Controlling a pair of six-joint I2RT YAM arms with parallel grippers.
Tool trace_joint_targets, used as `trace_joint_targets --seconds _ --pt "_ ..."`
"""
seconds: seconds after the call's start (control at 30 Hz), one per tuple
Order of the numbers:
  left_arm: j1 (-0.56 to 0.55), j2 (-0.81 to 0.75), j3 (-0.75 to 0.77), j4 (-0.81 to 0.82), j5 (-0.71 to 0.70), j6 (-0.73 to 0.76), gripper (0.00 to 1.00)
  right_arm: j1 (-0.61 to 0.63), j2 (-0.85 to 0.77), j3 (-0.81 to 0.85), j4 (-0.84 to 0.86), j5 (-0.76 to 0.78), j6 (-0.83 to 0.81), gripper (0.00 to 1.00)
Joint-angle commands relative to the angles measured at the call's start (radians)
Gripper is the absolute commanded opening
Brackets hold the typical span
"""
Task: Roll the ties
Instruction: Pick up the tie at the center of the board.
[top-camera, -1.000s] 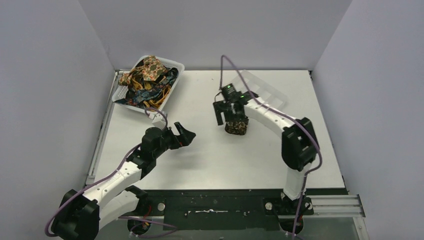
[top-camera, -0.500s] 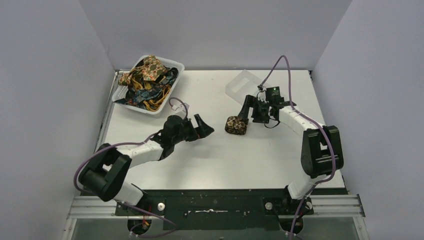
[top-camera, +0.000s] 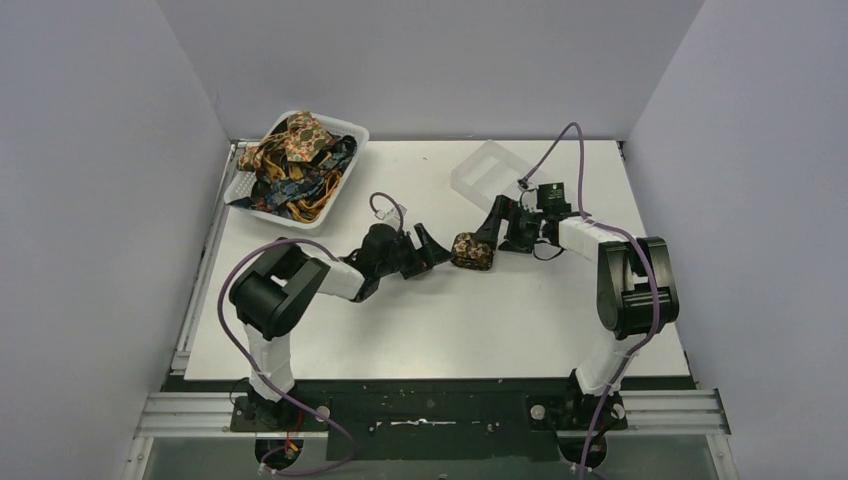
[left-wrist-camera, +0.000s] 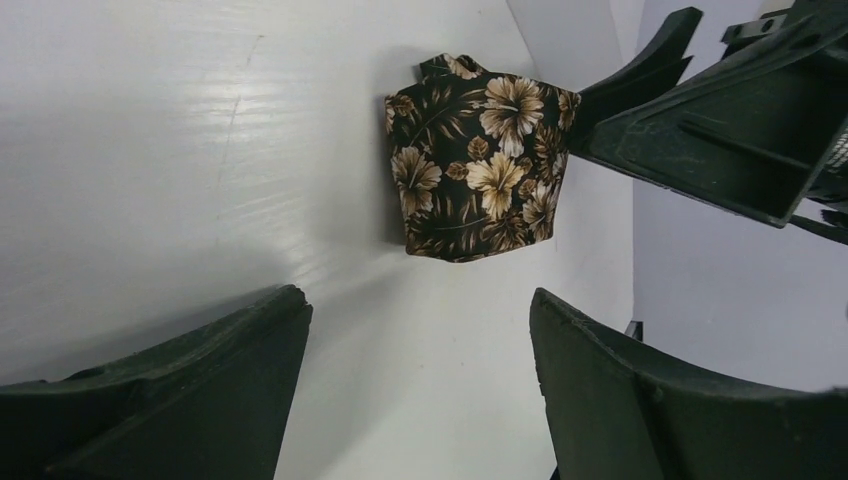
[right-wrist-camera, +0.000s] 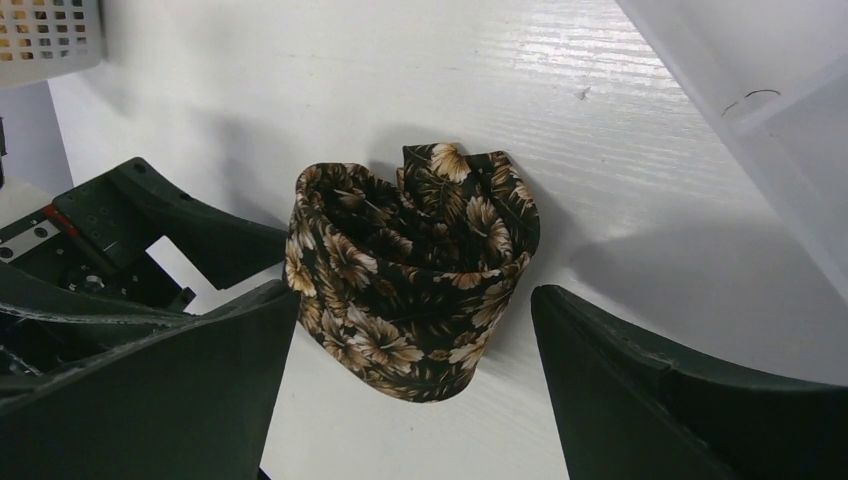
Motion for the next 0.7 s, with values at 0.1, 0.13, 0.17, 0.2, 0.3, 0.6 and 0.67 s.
trace_joint_targets --seconds 0.1,0.13,0.17,0.2,0.3,0.6,0.67 --pt "-0.045 0.095 0.058 0.241 0.045 -0.111 0.76 -0.002 0.057 0.002 0.091 -0.098 -0.032 0.88" --pt "-0.049 0.099 0.059 0.242 0.038 -0.112 0.76 -0.002 0.063 0.001 0.1 -0.111 -0.034 0.87" --pt "-0.05 0.104 0.058 0.245 0.034 -0.114 0.76 -0.002 0.068 0.0 0.106 -0.119 -0.03 0.82" --pt "-0.05 0.113 0.057 0.257 0.033 -0.122 0.76 0.0 0.072 0.001 0.103 -0.117 -0.026 0.78" --pt "-0.049 0.132 0.039 0.307 0.032 -0.159 0.73 0.011 0.064 -0.017 0.115 -0.128 -0.023 0.71" --pt "-0.04 0.144 -0.015 0.349 0.011 -0.196 0.49 0.083 -0.004 -0.15 0.252 -0.151 0.109 0.63" --pt "-0.035 0.133 -0.03 0.337 0.013 -0.193 0.46 0.107 -0.04 -0.189 0.288 -0.141 0.149 0.67"
